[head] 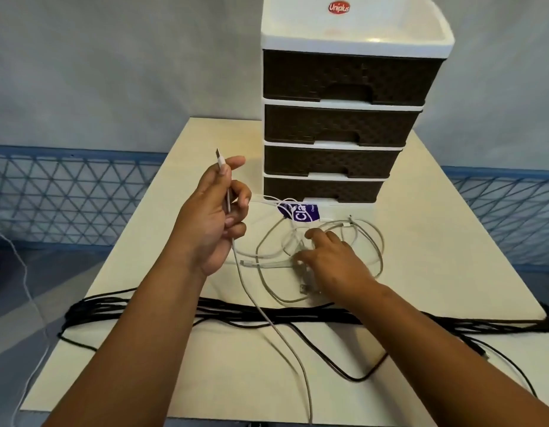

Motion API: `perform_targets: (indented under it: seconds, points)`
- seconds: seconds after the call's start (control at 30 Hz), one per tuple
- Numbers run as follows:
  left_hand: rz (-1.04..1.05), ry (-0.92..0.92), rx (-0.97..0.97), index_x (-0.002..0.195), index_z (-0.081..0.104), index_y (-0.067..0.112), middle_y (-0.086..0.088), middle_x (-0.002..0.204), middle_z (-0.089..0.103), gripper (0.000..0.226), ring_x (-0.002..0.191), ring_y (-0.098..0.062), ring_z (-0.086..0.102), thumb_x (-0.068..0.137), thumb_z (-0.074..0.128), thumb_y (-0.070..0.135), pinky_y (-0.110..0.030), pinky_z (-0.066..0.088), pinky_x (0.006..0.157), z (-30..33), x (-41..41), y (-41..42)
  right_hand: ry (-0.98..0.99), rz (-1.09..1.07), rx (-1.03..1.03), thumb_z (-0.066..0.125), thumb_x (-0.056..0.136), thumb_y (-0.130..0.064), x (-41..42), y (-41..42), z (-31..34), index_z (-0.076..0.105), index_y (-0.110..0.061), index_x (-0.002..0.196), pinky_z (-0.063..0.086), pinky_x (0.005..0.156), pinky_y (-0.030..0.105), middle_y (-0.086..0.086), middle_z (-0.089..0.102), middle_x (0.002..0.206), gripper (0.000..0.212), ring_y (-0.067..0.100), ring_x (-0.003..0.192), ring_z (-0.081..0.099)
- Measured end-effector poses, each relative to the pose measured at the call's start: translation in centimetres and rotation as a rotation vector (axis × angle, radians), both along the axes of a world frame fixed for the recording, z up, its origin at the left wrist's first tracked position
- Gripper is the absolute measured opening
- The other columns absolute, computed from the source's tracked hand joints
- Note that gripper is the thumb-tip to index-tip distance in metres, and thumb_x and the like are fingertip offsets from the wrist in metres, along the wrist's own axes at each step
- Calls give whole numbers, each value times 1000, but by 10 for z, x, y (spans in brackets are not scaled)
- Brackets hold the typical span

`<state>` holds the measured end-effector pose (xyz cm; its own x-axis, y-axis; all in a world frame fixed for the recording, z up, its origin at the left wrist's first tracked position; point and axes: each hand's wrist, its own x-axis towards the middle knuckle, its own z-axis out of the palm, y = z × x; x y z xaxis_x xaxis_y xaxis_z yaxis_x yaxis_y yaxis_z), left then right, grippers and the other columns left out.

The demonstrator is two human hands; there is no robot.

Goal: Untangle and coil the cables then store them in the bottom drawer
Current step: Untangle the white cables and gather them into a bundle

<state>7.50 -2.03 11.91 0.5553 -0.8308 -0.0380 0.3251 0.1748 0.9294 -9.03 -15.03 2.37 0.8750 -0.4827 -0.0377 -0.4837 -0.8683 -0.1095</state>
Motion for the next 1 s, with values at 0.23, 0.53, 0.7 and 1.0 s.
perform_targets:
  seconds: [0.23,0.53,0.7,1.0]
  points:
    - [-12,34,29,100,60,13,3,58,47,26,46,-5,31,103,41,30,-15,28,38,1,29,-4,-378,71,-45,71,86,-17,17,-41,43,76,-22,101,47,80,33,4,66,108,17,25,99,60]
    - [-8,113,11,88,58,16,2,61,46,29,50,-7,32,102,42,35,-16,29,41,2,35,-9,-1249,-67,778,51,100,-19,31,-40,198,67,-15,106,52,64,29,2,55,73,17,18,65,58]
    - [80,99,15,96,59,12,1,64,45,24,52,-6,32,102,44,30,-18,26,45,2,17,-22,-1038,-165,974,53,99,-13,46,-1,170,67,-16,107,35,46,24,1,51,64,16,11,49,42]
    - [133,-3,97,98,64,15,1,69,49,38,60,-10,42,99,45,47,-25,38,53,1,-15,-39,-1170,-379,1063,57,96,-10,67,48,103,55,-4,92,39,43,19,6,57,64,7,12,44,48]
